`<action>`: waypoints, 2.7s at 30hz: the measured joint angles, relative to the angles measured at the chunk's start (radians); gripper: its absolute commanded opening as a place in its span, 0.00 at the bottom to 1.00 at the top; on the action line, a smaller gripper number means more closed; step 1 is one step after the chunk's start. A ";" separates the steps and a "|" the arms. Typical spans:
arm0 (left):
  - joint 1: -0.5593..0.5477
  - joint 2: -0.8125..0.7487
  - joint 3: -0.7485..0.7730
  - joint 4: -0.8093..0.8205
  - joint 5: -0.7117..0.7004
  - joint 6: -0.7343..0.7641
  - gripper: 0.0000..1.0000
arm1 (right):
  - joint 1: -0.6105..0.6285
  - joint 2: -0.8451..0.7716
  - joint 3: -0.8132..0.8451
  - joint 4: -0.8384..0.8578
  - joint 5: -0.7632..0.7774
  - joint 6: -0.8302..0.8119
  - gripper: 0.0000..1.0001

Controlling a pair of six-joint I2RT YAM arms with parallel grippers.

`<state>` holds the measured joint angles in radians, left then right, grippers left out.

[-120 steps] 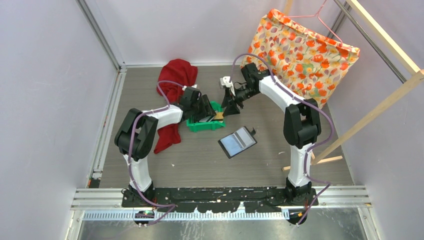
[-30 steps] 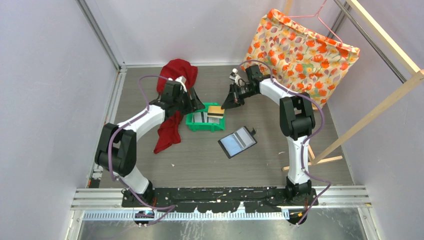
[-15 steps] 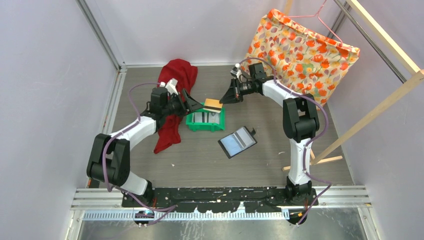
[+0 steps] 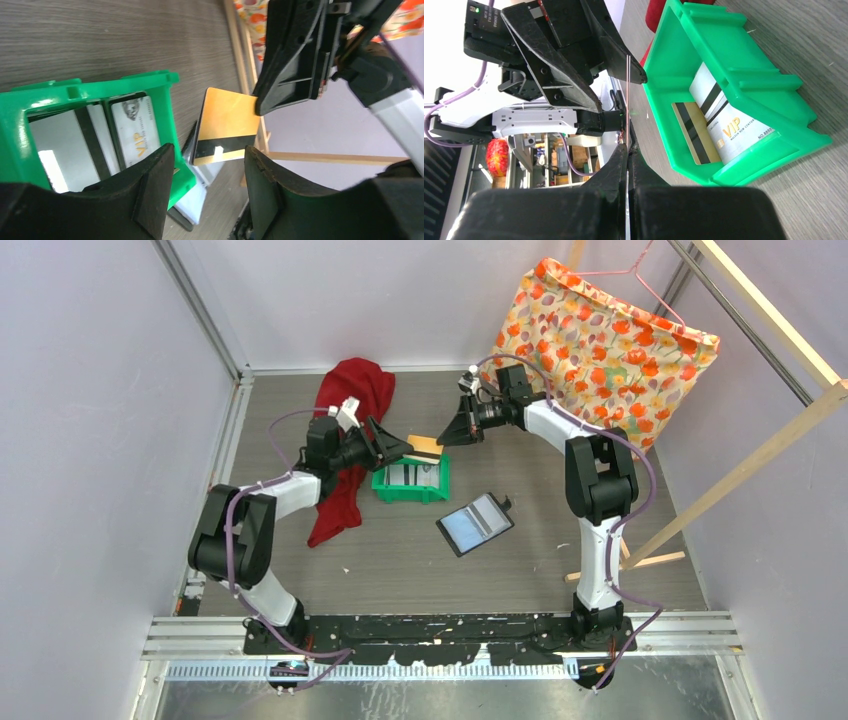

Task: Put the credit cards into the card holder
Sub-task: Pick up the credit card from the storage box.

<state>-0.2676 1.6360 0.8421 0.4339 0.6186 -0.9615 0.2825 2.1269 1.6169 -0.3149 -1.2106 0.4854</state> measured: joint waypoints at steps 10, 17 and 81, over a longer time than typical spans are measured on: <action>0.039 0.134 -0.075 0.346 0.110 -0.207 0.46 | 0.016 0.000 0.000 0.008 -0.037 0.010 0.01; 0.040 0.193 -0.052 0.433 0.177 -0.288 0.12 | 0.029 0.021 0.016 -0.057 -0.036 -0.054 0.02; -0.059 -0.059 -0.274 0.299 -0.287 -0.919 0.00 | 0.091 -0.180 -0.452 0.662 0.126 0.529 0.51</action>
<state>-0.3267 1.5772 0.5678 0.7334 0.3313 -1.8805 0.3733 1.9469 1.1648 0.3473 -1.0851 1.0142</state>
